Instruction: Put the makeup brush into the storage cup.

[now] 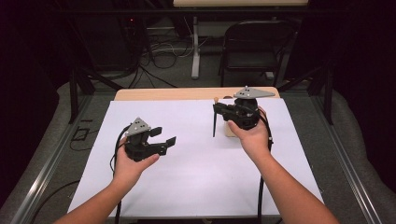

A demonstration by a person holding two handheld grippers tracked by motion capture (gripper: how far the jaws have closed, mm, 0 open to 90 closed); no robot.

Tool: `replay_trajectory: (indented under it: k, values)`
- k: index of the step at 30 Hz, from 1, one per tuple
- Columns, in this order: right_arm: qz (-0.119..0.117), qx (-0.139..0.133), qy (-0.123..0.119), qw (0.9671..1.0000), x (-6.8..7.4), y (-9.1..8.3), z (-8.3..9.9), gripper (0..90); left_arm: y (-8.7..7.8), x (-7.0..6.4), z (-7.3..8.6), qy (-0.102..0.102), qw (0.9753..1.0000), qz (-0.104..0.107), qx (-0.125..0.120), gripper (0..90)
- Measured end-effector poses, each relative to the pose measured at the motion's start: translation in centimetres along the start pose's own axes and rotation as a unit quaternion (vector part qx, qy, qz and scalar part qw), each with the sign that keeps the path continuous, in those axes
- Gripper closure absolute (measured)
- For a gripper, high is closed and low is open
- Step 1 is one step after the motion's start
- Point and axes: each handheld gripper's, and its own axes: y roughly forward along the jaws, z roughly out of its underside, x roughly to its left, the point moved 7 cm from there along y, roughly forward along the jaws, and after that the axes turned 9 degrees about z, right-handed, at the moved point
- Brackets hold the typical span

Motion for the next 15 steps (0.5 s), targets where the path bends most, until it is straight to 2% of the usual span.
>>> replay_trajectory:
  k: [6, 15]
  values:
    - [0.013, -0.002, 0.006, 0.9999, -1.2, -0.5, 0.1, 83.8, -0.3, 0.1, 0.1, 0.001, 1.0, -0.001, 0.0, 31.6]
    - [0.017, -0.002, -0.005, 0.9998, -1.3, -0.8, -0.1, 83.9, -0.6, 0.3, 0.3, -0.002, 1.0, -0.003, 0.0, 31.6]
